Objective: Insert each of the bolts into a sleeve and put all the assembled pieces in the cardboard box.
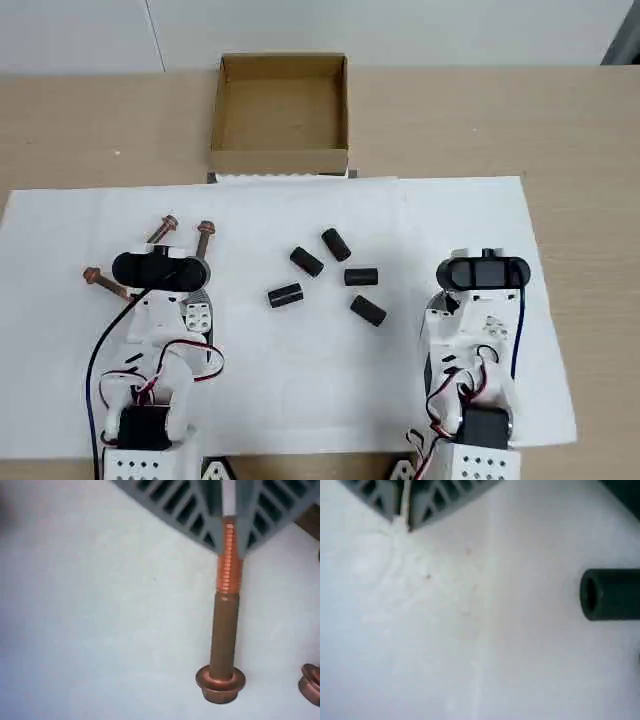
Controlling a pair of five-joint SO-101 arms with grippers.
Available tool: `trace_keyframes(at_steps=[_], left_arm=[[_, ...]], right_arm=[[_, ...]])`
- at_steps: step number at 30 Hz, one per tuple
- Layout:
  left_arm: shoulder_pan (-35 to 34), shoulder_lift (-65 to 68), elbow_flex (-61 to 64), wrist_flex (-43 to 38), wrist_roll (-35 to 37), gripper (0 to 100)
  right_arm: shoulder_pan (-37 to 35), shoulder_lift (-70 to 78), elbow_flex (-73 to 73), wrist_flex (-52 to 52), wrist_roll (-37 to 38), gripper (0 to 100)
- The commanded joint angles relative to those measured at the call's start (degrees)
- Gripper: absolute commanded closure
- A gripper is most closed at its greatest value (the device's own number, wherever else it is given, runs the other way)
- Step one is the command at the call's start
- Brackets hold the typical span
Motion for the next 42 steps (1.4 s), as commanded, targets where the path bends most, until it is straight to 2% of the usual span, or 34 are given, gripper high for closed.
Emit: trace_keyframes(at_steps=[1, 19, 24, 28, 31, 36, 42], left_arm=[[-0.18, -0.62, -0.31, -0.09, 0.18, 100], [1.41, -0.53, -3.38, 0.00, 0.09, 100], [1.41, -0.26, -8.48, 0.18, 0.18, 100], [1.67, -0.18, -12.35, 5.98, 0.18, 100], [1.49, -0.18, -15.34, 9.49, 0.18, 100], [1.41, 0.97, -20.88, 14.33, 0.18, 100], [1.41, 17.23, -31.60, 18.64, 0.18, 100]], right_arm=[[0.22, -1.01, 0.70, 0.31, -0.09, 99.5], [0.22, -1.01, 0.09, -0.75, -0.35, 99.5], [0.48, -0.66, -6.42, -0.13, -0.26, 99.5], [-1.45, 0.22, -13.71, 7.25, 0.00, 99.5], [-2.51, 4.70, -19.25, 13.58, -0.26, 99.5], [-2.68, 17.45, -30.15, 14.73, -0.35, 99.5], [-2.77, 36.97, -44.92, 17.36, -0.35, 99.5]])
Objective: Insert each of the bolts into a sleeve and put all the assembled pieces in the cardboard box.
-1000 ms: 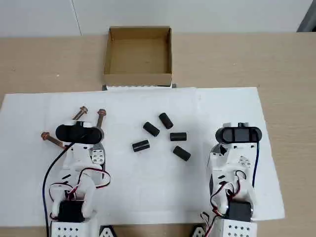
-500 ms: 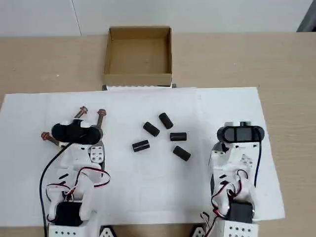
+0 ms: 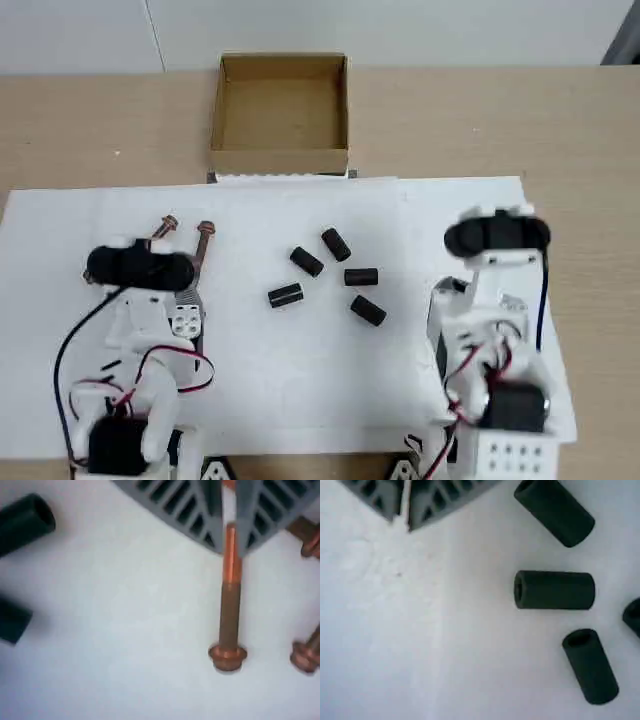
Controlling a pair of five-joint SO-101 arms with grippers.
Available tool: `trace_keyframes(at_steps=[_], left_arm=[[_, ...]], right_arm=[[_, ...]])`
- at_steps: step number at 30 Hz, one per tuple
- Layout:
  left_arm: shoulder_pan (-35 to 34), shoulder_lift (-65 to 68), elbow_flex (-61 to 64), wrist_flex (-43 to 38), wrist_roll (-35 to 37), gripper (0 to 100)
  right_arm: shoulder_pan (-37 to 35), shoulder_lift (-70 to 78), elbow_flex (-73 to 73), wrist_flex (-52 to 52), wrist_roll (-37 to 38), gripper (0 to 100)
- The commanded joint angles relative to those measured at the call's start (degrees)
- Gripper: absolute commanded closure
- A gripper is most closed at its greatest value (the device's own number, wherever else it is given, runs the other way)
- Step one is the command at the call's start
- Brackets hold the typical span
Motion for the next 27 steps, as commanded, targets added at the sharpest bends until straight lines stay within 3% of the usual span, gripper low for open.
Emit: trace_keyframes(at_steps=[1, 11, 14, 19, 27], left_arm=[[0.09, 12.48, -10.15, 2.02, 0.18, 100], [-0.44, 49.85, -36.09, 14.68, 0.18, 100], [-5.45, 57.05, -38.46, 13.71, 0.18, 100], [-16.97, 64.35, -40.40, 8.18, 0.35, 100], [-18.37, 70.86, -38.99, 6.68, -2.37, 100]], right_arm=[[-0.40, 11.65, -10.99, 3.21, -0.35, 99.5], [-0.40, 38.90, -29.89, 12.18, 0.09, 99.5], [-0.40, 45.41, -34.02, 15.25, 0.70, 99.5], [-3.38, 54.02, -38.95, 18.77, 12.75, 99.5], [-12.09, 61.23, -40.35, 17.98, 28.13, 99.4]])
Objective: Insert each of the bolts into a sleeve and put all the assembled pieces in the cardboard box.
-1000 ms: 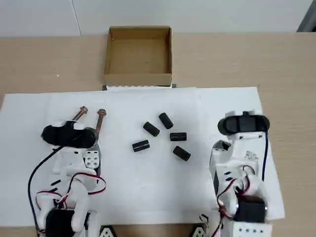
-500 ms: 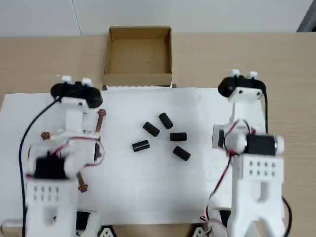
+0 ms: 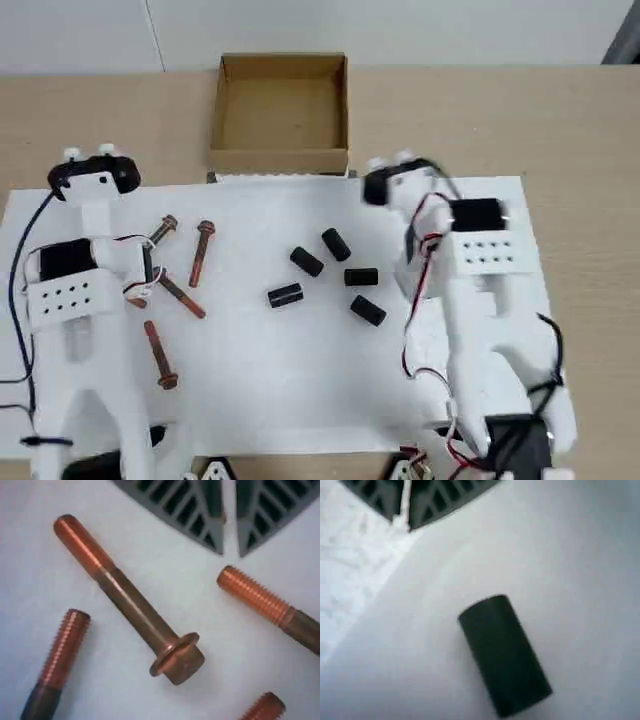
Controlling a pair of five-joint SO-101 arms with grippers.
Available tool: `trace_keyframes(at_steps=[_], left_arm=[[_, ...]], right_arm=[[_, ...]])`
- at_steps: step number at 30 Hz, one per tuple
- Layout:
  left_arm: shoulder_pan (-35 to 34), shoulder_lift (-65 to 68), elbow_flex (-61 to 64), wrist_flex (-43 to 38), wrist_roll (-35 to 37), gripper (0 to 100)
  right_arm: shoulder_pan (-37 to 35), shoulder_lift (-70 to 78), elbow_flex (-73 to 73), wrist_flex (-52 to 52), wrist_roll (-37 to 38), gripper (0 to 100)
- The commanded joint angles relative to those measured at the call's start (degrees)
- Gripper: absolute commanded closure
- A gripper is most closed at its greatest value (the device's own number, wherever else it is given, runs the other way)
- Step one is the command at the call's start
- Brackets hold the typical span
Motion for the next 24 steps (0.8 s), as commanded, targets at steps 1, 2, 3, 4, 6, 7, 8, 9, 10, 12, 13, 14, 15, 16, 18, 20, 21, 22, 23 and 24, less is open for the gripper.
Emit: trace_keyframes(at_steps=[1, 2, 3, 4, 6, 7, 8, 9, 10, 12, 13, 14, 15, 16, 18, 20, 21, 22, 23, 24], left_arm=[[-0.44, 1.93, -1.19, -1.14, -0.44, 100], [-0.44, 2.64, -1.19, -0.97, -0.44, 100], [-0.44, 3.43, -1.19, -0.88, -0.53, 100], [-0.35, 4.22, -1.19, -0.79, -0.97, 100], [-0.26, 5.36, -1.19, -0.88, -2.29, 100], [-0.35, 5.89, -1.19, -1.05, -2.64, 100], [-0.44, 6.42, -1.19, -1.05, -2.90, 100], [-0.44, 6.86, -1.36, -1.14, -2.99, 100], [-0.44, 7.21, -1.45, -1.14, -2.99, 100], [-0.26, 7.82, -1.54, -1.23, -3.60, 100], [-0.18, 8.09, -1.45, -1.76, -3.69, 100], [-0.26, 8.26, -1.19, -2.55, -3.69, 100], [-0.35, 8.62, -1.10, -2.90, -3.69, 100], [-0.35, 8.88, -1.10, -3.16, -3.78, 100], [-0.26, 9.67, -1.45, -3.16, -3.78, 100], [-0.18, 10.37, -1.54, -3.78, -3.78, 100], [-0.18, 10.64, -1.45, -4.22, -3.87, 100], [-0.18, 10.99, -1.36, -4.48, -4.40, 100], [-0.18, 11.25, -1.36, -4.66, -5.19, 100], [-0.18, 11.52, -1.45, -4.75, -5.71, 100]], right_arm=[[-3.82, 1.54, -2.64, -0.31, 4.31, 99.4], [-4.79, 2.07, -2.64, -0.40, 4.66, 99.0], [-5.58, 2.51, -2.64, -0.40, 4.66, 97.5], [-6.29, 2.86, -2.64, -0.48, 5.19, 95.2], [-7.87, 3.12, -2.64, -0.84, 7.12, 91.2], [-8.75, 3.12, -2.64, -1.36, 8.09, 89.6], [-9.54, 3.12, -2.55, -1.63, 8.79, 88.6], [-10.33, 3.12, -2.55, -1.71, 9.32, 87.9], [-11.03, 3.12, -2.55, -1.80, 9.85, 87.6], [-12.62, 3.21, -2.55, -1.80, 10.64, 87.6], [-13.32, 3.21, -2.55, -1.80, 10.64, 87.6], [-14.11, 3.21, -2.55, -1.89, 10.55, 87.6], [-14.81, 3.21, -2.55, -2.07, 10.37, 87.6], [-15.43, 3.30, -2.37, -2.59, 10.29, 87.0], [-15.96, 3.56, -2.37, -3.03, 10.20, 83.6], [-15.96, 5.14, -2.64, -3.12, 10.20, 80.2], [-15.96, 6.29, -2.73, -3.12, 10.37, 79.3], [-15.96, 7.52, -2.73, -3.12, 10.37, 79.4], [-15.96, 8.84, -2.73, -3.21, 10.46, 79.6], [-15.96, 9.89, -2.73, -3.82, 10.46, 79.8]])
